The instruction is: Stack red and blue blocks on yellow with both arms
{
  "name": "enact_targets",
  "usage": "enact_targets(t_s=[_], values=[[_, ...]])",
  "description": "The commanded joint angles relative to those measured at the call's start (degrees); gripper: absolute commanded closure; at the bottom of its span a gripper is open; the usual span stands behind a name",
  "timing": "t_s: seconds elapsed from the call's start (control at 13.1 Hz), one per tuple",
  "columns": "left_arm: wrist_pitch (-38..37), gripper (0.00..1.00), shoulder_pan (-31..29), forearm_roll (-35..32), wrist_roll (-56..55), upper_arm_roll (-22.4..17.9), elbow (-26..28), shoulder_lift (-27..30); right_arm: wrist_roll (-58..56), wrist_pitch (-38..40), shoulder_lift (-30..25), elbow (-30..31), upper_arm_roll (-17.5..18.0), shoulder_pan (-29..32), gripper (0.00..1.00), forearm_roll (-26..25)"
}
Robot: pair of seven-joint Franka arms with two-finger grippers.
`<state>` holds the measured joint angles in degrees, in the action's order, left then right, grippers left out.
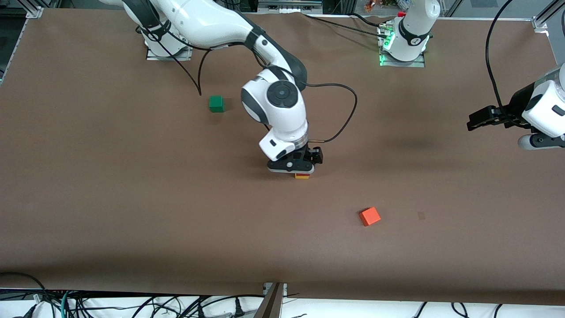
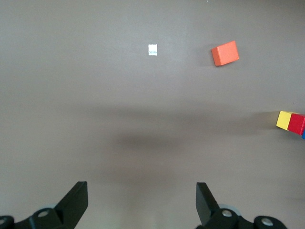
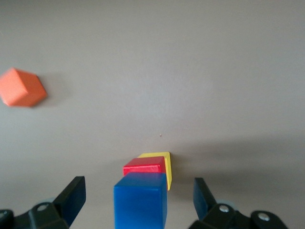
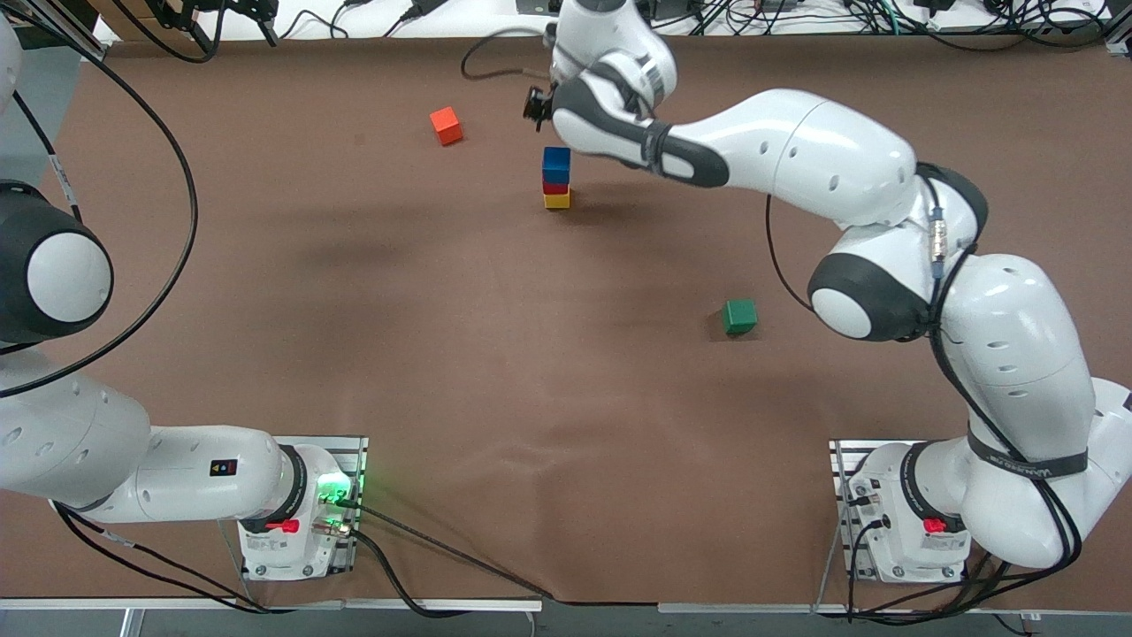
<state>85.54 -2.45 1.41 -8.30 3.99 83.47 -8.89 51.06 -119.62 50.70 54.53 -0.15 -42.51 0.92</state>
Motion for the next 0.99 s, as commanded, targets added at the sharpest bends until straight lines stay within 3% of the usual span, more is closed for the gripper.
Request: enact_targets(t_s=[0.0,0.3,0.53,0.68,0.91], values=[[-0.28,0.0,-0.27,0.35,1.18,0.23,-1.74,-0.87,-3.76,6.12,-6.56,1.37,0.15,4.01,0.0,4.78],[-0.28,0.0,-0.27,0.35,1.18,0.23,-1.74,-0.87,-13.42,20.19,-14.29,3.82,0.15,10.51,0.0,5.5],[-0.28,0.0,-0.27,0.35,1.18,0.23,-1.74,-0.87,-18.87,27.05,-22.72,10.13,-0.2,14.82,0.0,11.03],[-0.28,0.0,-0.27,0.35,1.18,0.22,-1.74,-0.87,-24.93,29.25,-29.66,16.19,-3.0,15.53,0.0,11.13],[-0.28,0.0,-0.27,0.35,1.18,0.14,-1.74,-0.96,-34.24,37.85,-34.87,17.45,-9.76,15.44,0.0,11.21]])
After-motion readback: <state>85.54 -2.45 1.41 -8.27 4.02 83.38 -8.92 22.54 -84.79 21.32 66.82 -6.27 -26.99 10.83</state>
